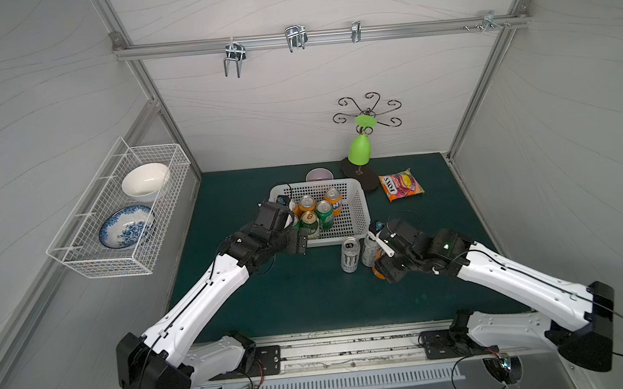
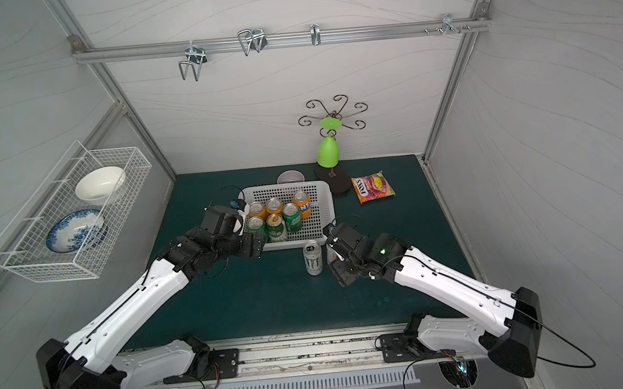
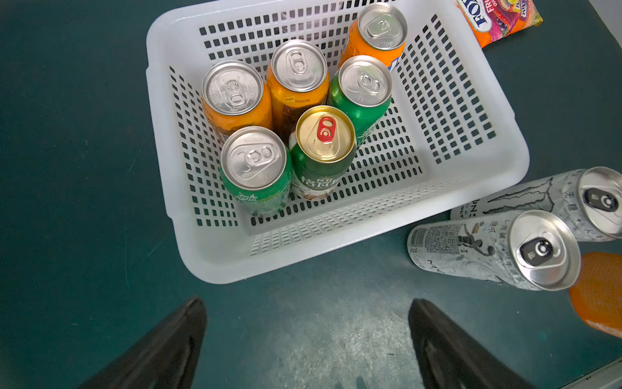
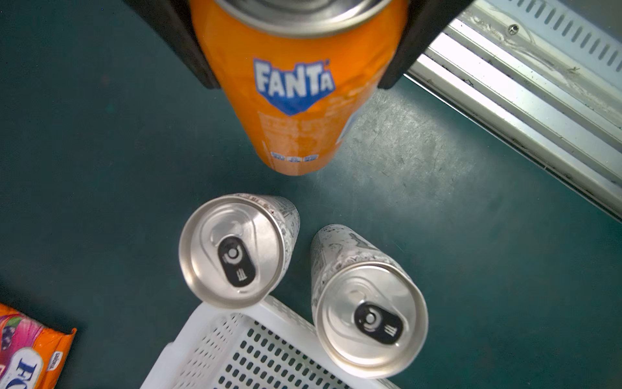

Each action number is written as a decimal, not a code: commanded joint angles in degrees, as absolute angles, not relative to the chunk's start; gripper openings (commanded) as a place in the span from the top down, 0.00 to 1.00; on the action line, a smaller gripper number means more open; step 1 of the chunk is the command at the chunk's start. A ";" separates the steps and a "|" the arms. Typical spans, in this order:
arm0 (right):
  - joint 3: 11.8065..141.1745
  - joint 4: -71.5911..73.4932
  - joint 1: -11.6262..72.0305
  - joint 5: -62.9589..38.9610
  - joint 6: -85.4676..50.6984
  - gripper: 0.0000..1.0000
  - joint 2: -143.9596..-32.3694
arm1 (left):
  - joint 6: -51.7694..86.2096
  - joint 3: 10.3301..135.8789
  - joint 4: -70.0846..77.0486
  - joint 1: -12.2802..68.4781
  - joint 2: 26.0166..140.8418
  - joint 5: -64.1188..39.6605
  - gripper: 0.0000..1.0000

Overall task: Take out the drinks from the basket
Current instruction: Place the drink at the center of the board.

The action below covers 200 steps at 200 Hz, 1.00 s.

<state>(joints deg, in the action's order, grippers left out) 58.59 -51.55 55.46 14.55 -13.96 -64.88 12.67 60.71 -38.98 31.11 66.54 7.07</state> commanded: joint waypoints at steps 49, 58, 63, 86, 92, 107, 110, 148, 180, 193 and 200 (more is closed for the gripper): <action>52.75 -41.33 55.46 14.19 -17.60 0.43 -66.41 | 12.74 61.79 -37.71 30.88 66.82 7.41 0.02; 52.19 -40.79 55.46 13.88 -17.80 0.43 -66.93 | 12.74 61.79 -37.71 30.93 66.85 7.40 0.02; 51.88 -40.49 55.46 13.65 -17.91 0.43 -67.20 | 12.74 61.79 -37.71 30.93 66.81 7.42 0.02; 50.53 -38.85 55.39 13.19 -18.37 0.43 -67.95 | 12.74 61.79 -37.78 30.92 66.81 7.38 0.02; 50.24 -38.40 55.37 13.12 -18.48 0.43 -68.17 | 12.75 61.70 -37.71 30.94 66.79 7.43 0.02; 49.67 -37.64 55.37 12.96 -18.54 0.43 -68.65 | 12.74 61.61 -37.71 30.94 66.80 7.39 0.02; 49.58 -37.58 55.33 12.92 -18.54 0.43 -68.79 | 12.74 61.61 -37.71 30.94 66.81 7.38 0.02; 48.59 -36.74 55.15 12.67 -18.74 0.43 -69.83 | 12.79 61.62 -37.71 30.92 67.01 7.37 0.02; 47.87 -36.05 54.84 12.39 -18.81 0.41 -70.24 | 12.74 61.61 -37.62 30.94 67.22 7.23 0.02; 47.64 -35.80 54.67 12.24 -18.81 0.40 -70.40 | 12.74 61.61 -37.62 30.89 67.32 7.27 0.02; 47.47 -35.65 54.58 12.14 -18.81 0.39 -70.47 | 12.74 61.62 -37.62 30.94 67.29 7.28 0.02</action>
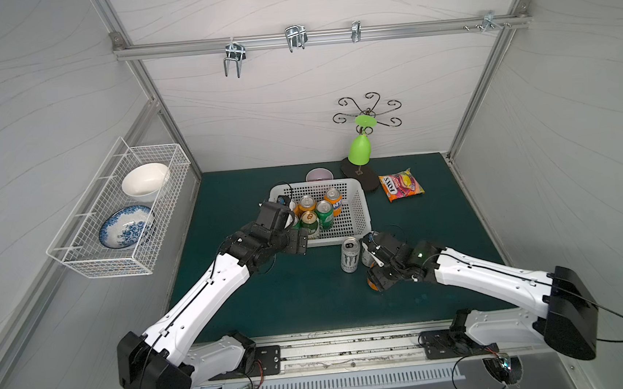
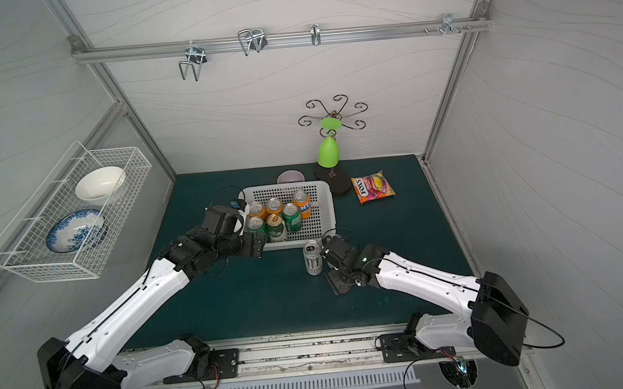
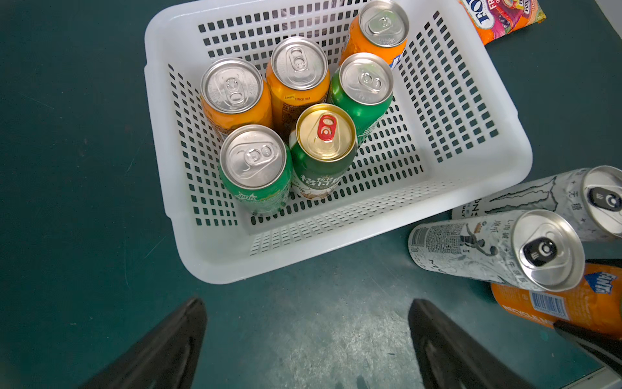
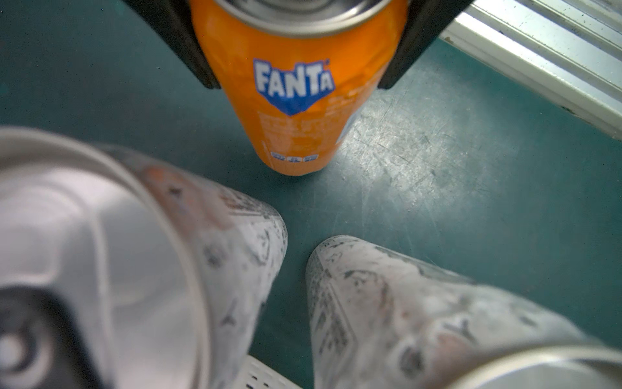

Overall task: Take out the drinks from the basket
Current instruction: Place the drink at the center of the board.

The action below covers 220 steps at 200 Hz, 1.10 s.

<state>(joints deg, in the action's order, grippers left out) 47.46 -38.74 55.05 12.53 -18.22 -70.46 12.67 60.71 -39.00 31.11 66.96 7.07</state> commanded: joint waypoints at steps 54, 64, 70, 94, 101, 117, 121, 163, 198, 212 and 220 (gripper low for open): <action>46.93 -35.29 54.23 11.88 -18.72 0.35 -71.19 | 12.66 61.79 -37.73 30.89 67.72 7.38 0.02; 46.76 -35.17 54.23 11.87 -18.67 0.34 -71.44 | 12.67 61.79 -37.71 30.89 67.70 7.33 0.02; 46.67 -35.07 54.23 11.79 -18.67 0.34 -71.45 | 12.66 61.79 -37.77 30.94 67.69 7.37 0.02; 46.59 -34.83 54.14 11.62 -18.65 0.32 -71.67 | 12.70 61.96 -37.88 30.85 67.93 7.34 0.02; 46.58 -34.80 54.10 11.60 -18.72 0.31 -71.54 | 12.66 61.96 -37.89 30.94 67.92 7.33 0.02; 46.67 -34.89 54.05 11.61 -18.62 0.30 -71.47 | 12.65 62.03 -37.88 30.94 67.87 7.31 0.02; 46.71 -34.89 54.05 11.60 -18.51 0.29 -71.44 | 12.66 62.02 -37.88 30.89 67.94 7.36 0.02; 46.76 -35.24 53.46 11.34 -18.11 0.25 -70.76 | 12.57 62.29 -37.97 30.94 68.00 7.21 0.02; 47.22 -35.89 52.93 11.25 -17.60 0.22 -70.41 | 12.57 62.49 -38.14 30.93 68.03 7.26 0.02; 47.59 -36.47 52.78 11.36 -17.45 0.20 -70.08 | 12.57 62.58 -38.14 30.89 68.07 7.25 0.02; 47.93 -36.96 52.73 11.47 -17.32 0.18 -69.71 | 12.57 62.66 -38.22 30.92 68.04 7.21 0.02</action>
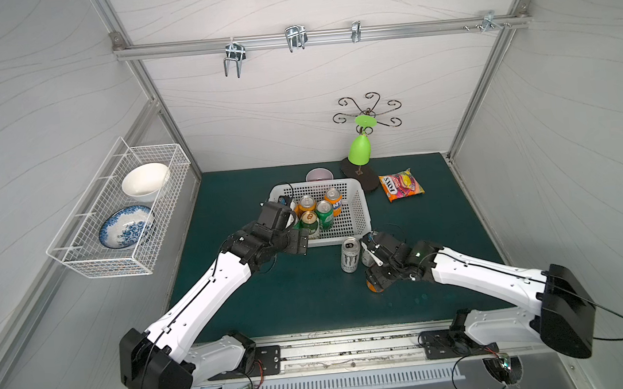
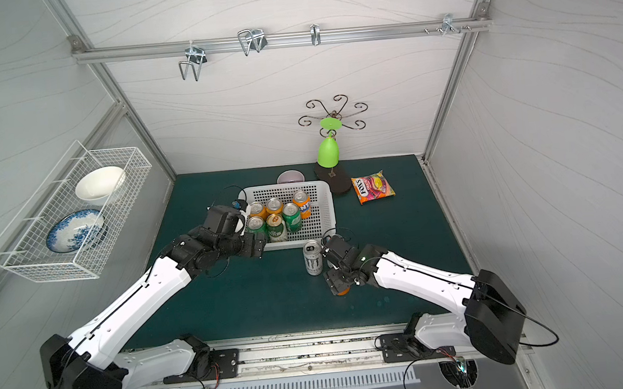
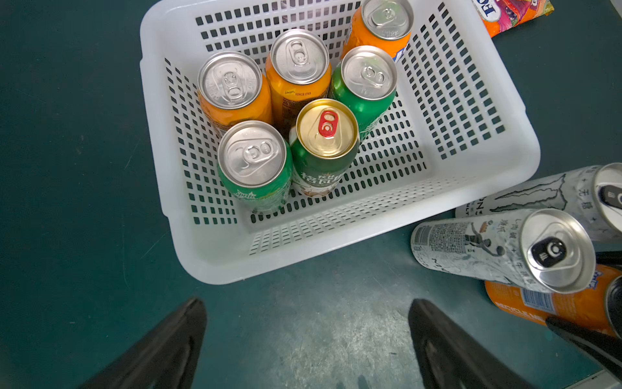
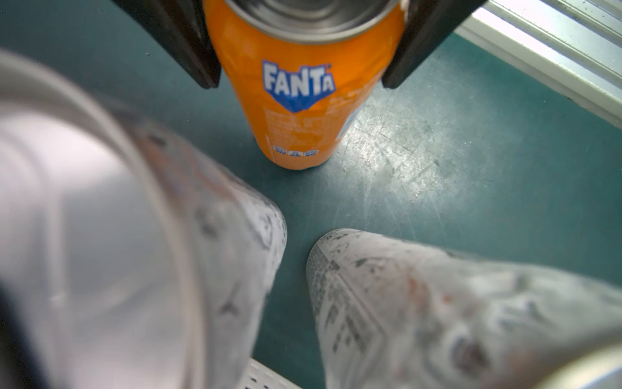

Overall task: Take out the drinks from the basket
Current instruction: Place the drink at the center of the board.

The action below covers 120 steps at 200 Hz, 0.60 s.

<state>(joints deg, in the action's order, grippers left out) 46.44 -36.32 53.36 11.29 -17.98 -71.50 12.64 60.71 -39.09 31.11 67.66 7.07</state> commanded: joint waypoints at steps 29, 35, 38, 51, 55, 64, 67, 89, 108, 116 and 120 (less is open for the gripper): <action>50.10 -39.89 52.33 11.75 -16.57 0.11 -67.71 | 12.48 63.17 -38.15 30.94 68.14 6.99 0.02; 50.67 -40.51 52.30 11.53 -16.37 0.09 -67.20 | 12.56 63.28 -38.14 30.94 68.12 7.02 0.02; 50.89 -40.78 52.29 11.32 -16.21 0.09 -66.96 | 12.57 63.32 -38.14 30.94 68.15 6.96 0.02; 51.94 -42.03 52.21 10.74 -15.66 0.04 -65.81 | 12.61 63.54 -38.14 30.90 68.20 7.01 0.02; 52.25 -42.50 52.14 10.60 -15.57 0.03 -65.42 | 12.57 63.63 -38.14 30.92 68.21 7.03 0.02; 53.09 -43.53 52.04 10.46 -15.24 0.01 -64.82 | 12.57 63.89 -38.23 30.90 68.32 7.04 0.02; 53.43 -44.11 51.97 10.50 -15.14 0.01 -64.54 | 12.57 63.94 -38.30 30.91 68.43 7.03 0.02; 55.73 -47.05 51.43 10.64 -14.17 0.01 -62.76 | 12.57 64.42 -38.45 30.94 68.47 7.08 0.02; 57.39 -48.78 50.37 10.50 -13.13 0.01 -60.59 | 12.52 64.86 -38.50 30.93 68.57 7.03 0.02; 58.02 -49.36 49.58 10.27 -12.62 0.01 -59.57 | 12.48 65.17 -38.50 30.90 68.65 6.94 0.02; 58.32 -49.63 49.20 10.08 -12.44 0.01 -59.07 | 12.44 65.37 -38.57 30.94 68.77 6.83 0.02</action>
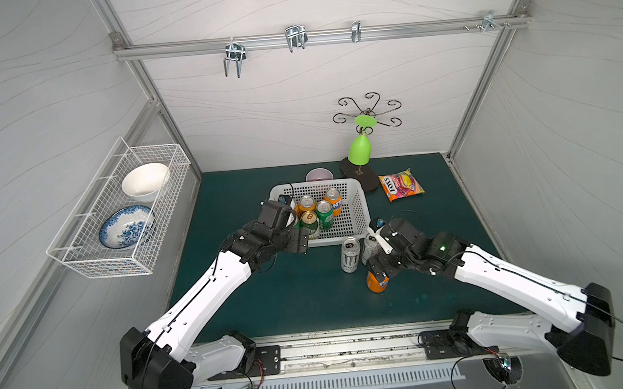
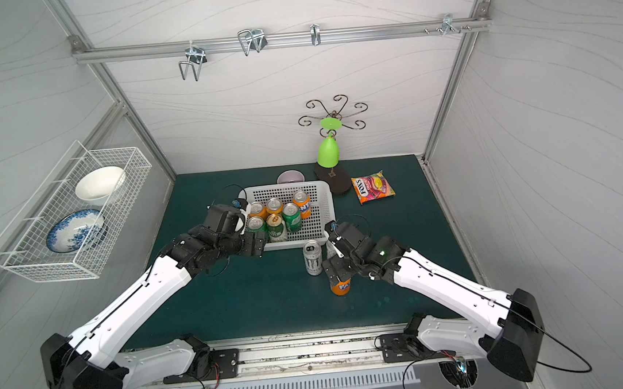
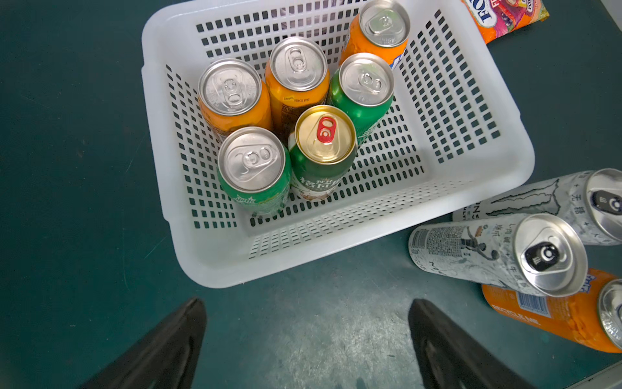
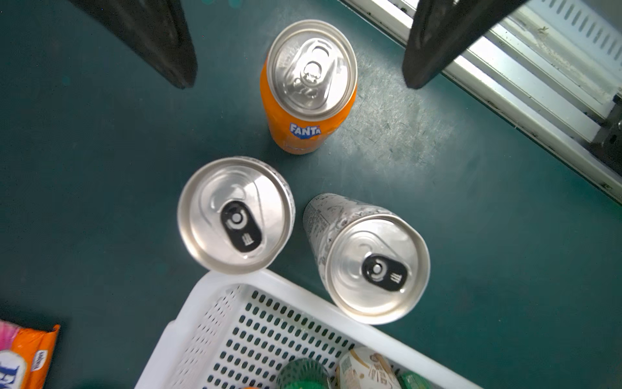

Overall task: Take out the drinks from the basket
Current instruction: Place the drink at the center of the board.

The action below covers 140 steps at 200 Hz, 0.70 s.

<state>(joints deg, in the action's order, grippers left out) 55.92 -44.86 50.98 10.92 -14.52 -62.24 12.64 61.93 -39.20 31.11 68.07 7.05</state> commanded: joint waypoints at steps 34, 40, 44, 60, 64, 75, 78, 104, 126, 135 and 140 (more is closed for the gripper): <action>59.64 -51.27 44.35 7.36 -11.26 0.01 -54.95 | 12.31 67.29 -39.15 30.90 70.68 6.84 0.02; 59.72 -51.61 43.55 6.56 -11.26 0.01 -54.31 | 12.32 67.62 -39.22 30.94 71.15 7.11 0.03; 59.68 -51.87 42.93 6.11 -11.25 0.01 -53.96 | 12.31 67.88 -39.28 30.94 71.38 7.18 0.03; 59.29 -52.88 41.13 4.68 -11.26 0.01 -52.51 | 11.97 68.84 -39.42 30.94 72.69 7.72 0.04; 59.18 -53.11 40.89 4.50 -11.25 0.01 -52.20 | 11.87 69.19 -39.46 30.92 73.04 7.78 0.05; 58.82 -53.56 40.21 4.49 -11.25 0.01 -51.32 | 11.52 70.07 -39.71 30.93 74.22 7.86 0.06; 58.78 -53.61 40.03 4.48 -11.25 0.01 -51.13 | 11.44 70.32 -39.80 30.89 74.57 7.90 0.06; 58.71 -54.49 38.99 3.99 -11.35 0.01 -49.70 | 11.25 72.30 -40.35 30.94 77.76 8.09 0.07; 58.68 -54.45 38.90 3.48 -11.72 0.01 -48.83 | 11.03 73.25 -39.67 30.94 79.80 7.89 0.08; 58.67 -54.49 38.90 3.30 -11.82 0.01 -48.64 | 10.84 73.75 -39.42 30.92 80.75 7.52 0.08; 58.62 -54.41 38.87 3.25 -11.86 0.01 -48.51 | 10.75 74.10 -39.44 30.93 81.27 7.41 0.08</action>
<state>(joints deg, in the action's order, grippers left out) 58.85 -52.90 39.18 4.62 -12.03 -49.54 11.90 70.67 -40.47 31.11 79.24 7.27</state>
